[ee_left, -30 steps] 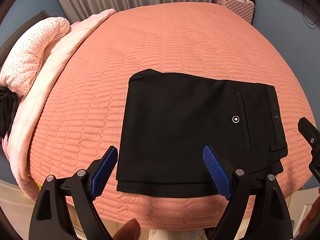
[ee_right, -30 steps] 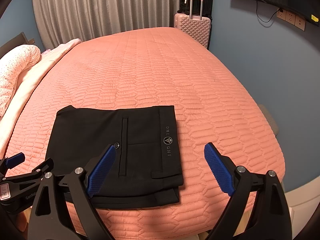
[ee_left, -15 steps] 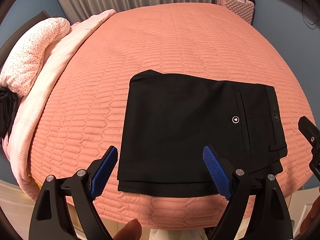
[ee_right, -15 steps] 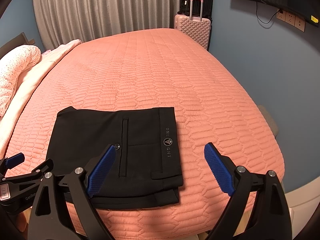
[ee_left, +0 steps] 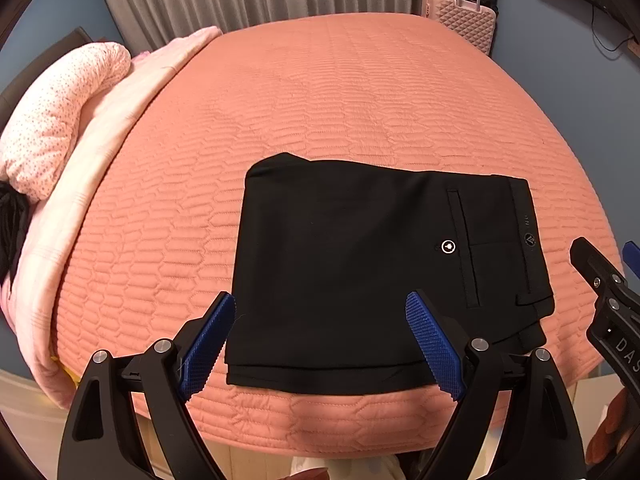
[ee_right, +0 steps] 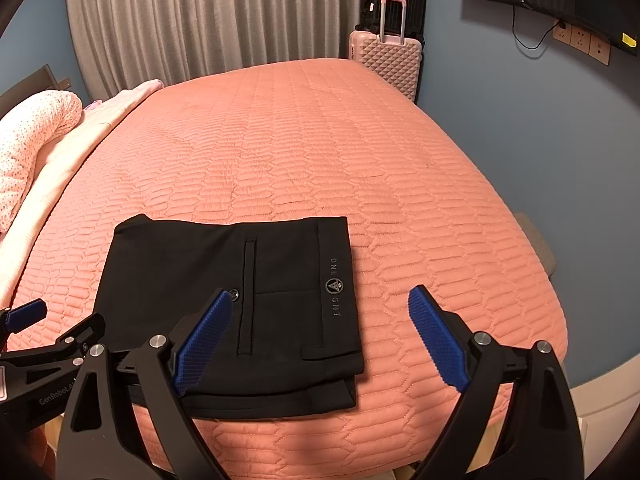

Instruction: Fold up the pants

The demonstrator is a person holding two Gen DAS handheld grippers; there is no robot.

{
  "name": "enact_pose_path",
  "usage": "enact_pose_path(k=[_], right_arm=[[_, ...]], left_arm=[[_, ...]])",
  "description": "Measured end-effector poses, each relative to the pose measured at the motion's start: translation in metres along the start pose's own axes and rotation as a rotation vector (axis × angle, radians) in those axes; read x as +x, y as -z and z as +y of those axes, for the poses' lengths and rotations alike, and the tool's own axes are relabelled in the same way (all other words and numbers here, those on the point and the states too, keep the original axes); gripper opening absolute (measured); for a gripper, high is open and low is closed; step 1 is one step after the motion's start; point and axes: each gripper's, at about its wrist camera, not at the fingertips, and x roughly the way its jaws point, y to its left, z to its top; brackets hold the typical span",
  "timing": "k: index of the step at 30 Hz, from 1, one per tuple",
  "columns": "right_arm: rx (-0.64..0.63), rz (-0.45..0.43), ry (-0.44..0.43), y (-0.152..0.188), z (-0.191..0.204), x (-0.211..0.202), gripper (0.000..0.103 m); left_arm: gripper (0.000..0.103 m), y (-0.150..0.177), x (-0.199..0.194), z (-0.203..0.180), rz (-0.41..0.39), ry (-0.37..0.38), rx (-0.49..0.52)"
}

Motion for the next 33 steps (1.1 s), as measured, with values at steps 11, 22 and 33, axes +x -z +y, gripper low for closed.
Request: enact_pose_path(k=[11, 22, 33], right_arm=[[-0.008, -0.006, -0.002, -0.0006, 0.0004, -0.0025, 0.088], [-0.013, -0.009, -0.003, 0.0013, 0.0015, -0.0046, 0.088], [-0.012, -0.010, -0.001, 0.0015, 0.0015, -0.0043, 0.088]], left_arm=[[0.086, 0.0008, -0.0004, 0.0038, 0.003, 0.007, -0.008], [0.086, 0.0010, -0.0021, 0.0033, -0.013, 0.006, -0.005], [0.086, 0.0020, -0.0007, -0.0008, -0.010, -0.061, 0.016]])
